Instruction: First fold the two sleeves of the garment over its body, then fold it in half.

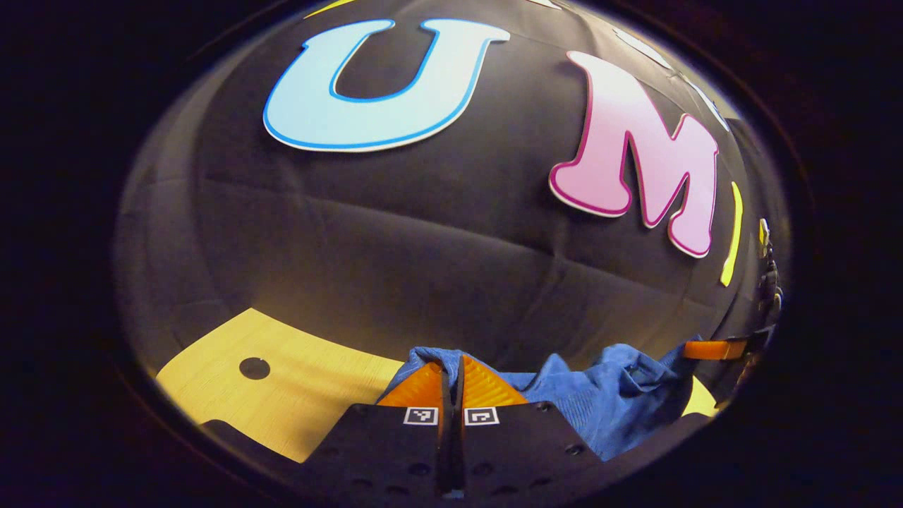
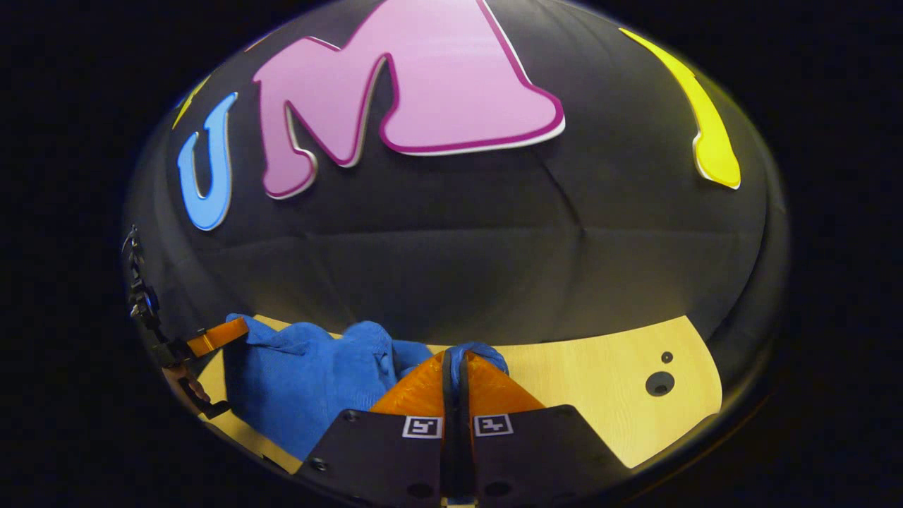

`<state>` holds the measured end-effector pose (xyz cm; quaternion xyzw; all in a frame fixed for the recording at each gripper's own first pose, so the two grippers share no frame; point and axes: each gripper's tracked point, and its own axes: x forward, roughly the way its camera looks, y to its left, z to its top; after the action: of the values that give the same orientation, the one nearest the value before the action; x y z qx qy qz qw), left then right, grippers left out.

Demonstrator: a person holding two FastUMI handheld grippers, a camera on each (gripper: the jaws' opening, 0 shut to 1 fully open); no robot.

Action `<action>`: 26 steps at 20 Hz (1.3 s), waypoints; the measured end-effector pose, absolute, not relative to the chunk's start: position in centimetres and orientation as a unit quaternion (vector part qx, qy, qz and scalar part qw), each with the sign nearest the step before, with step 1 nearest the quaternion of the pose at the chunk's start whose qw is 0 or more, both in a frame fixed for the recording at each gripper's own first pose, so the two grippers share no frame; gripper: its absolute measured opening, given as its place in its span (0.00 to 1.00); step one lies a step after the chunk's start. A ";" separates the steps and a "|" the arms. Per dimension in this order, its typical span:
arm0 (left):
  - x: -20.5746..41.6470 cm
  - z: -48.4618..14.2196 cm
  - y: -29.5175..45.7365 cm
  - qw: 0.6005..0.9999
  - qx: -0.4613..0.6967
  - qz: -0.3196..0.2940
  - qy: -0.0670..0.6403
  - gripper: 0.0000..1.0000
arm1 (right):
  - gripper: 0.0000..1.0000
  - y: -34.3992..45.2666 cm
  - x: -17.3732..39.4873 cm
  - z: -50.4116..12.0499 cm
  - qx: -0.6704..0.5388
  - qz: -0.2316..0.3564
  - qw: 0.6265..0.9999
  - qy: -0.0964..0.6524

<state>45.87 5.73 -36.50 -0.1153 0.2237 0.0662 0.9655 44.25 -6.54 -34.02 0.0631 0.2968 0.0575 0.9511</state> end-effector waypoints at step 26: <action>19.6 -18.5 -2.5 0.972 -0.134 0.059 0.184 0.85 | 0.97 -4.9 19.8 -18.6 0.016 0.010 0.989 0.145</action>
<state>19.56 -2.54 -18.50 -0.1337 0.1841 0.0594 0.9720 19.78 -4.90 -18.63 0.0157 0.1449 0.0099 0.9893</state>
